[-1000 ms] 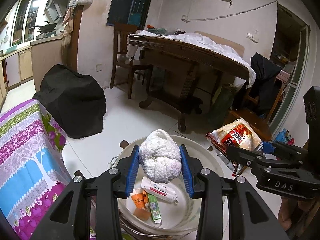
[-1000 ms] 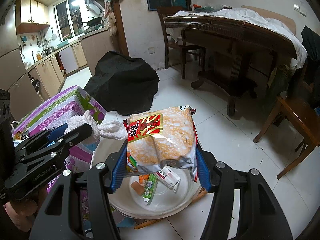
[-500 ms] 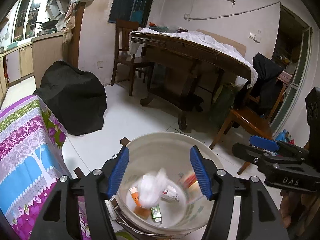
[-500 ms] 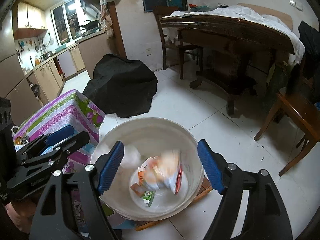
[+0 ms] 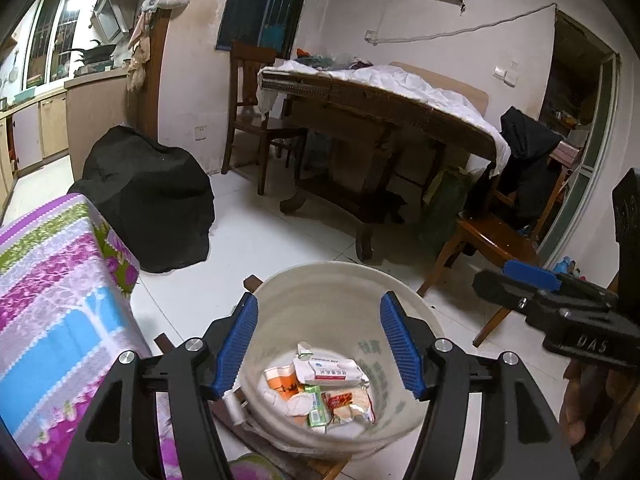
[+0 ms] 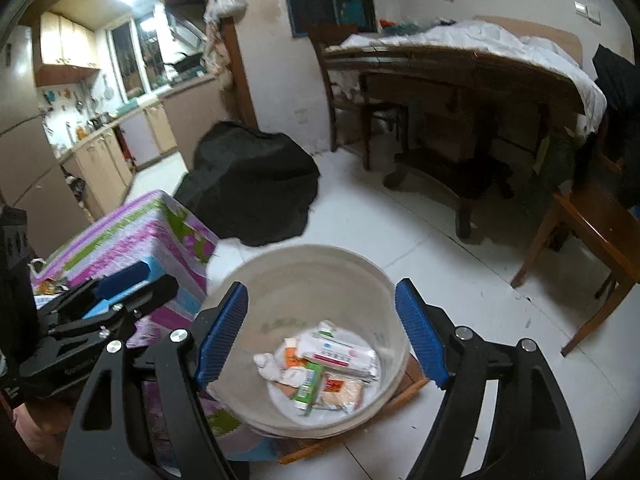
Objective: Collect trash
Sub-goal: 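Move both open tools back over the table toward the remaining trash, then grasp the clear seed bag with the left tool while the right tool grasps the white printed packet, then carry the seed bag and white packet over the white basin with both tools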
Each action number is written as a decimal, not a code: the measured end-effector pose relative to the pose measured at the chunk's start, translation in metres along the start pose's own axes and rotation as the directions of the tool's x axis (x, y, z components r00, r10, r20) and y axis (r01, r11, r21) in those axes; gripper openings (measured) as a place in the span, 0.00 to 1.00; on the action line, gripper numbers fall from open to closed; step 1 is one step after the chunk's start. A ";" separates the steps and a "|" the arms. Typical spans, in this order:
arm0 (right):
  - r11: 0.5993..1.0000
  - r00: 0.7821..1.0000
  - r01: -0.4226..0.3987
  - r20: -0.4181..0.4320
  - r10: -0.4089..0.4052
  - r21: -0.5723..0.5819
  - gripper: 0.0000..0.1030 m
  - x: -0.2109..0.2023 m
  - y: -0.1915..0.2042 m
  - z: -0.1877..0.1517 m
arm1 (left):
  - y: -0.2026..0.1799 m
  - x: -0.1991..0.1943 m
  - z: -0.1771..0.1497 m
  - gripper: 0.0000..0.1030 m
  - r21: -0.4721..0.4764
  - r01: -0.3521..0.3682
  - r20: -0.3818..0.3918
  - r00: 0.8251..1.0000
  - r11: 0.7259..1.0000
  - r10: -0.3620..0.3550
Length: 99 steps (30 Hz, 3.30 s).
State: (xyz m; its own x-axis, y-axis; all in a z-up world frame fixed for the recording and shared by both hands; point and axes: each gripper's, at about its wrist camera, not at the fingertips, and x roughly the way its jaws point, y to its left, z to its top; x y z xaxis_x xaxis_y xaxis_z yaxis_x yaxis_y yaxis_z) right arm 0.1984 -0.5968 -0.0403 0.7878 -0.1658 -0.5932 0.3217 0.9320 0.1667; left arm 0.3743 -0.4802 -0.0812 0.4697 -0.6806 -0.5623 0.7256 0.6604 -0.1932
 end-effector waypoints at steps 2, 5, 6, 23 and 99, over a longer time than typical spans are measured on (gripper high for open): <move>0.999 0.998 -0.042 0.035 0.042 -0.014 0.78 -0.013 0.017 -0.005 | 0.012 -0.027 -0.007 0.70 -0.006 -0.004 0.025 1.000 1.000 0.004; 0.993 0.993 -0.106 0.052 0.109 -0.051 0.84 -0.022 0.046 -0.016 | 0.041 -0.075 -0.023 0.75 -0.024 -0.037 0.056 0.998 0.999 0.038; 0.990 0.991 -0.124 0.050 0.127 -0.062 0.86 -0.023 0.055 -0.018 | 0.054 -0.090 -0.029 0.76 -0.040 -0.049 0.061 0.997 0.998 0.051; 0.908 0.921 -0.383 -0.154 0.359 -0.172 0.89 0.001 0.198 -0.078 | 0.397 -0.380 -0.161 0.88 -0.558 -0.458 0.019 0.827 0.692 0.562; 0.756 0.847 -0.528 -0.184 0.498 -0.387 0.28 0.031 0.370 -0.063 | 0.304 -0.358 -0.156 0.39 -0.483 -0.377 0.102 0.872 0.791 0.478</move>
State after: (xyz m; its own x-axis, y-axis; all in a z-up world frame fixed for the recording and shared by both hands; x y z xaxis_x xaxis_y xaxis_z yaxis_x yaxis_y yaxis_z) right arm 0.3084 -0.2370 -0.0469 0.7311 0.3832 -0.5645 -0.3765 0.9166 0.1345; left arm 0.3486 0.0139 -0.0643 0.8081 -0.3103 -0.5006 0.1538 0.9317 -0.3292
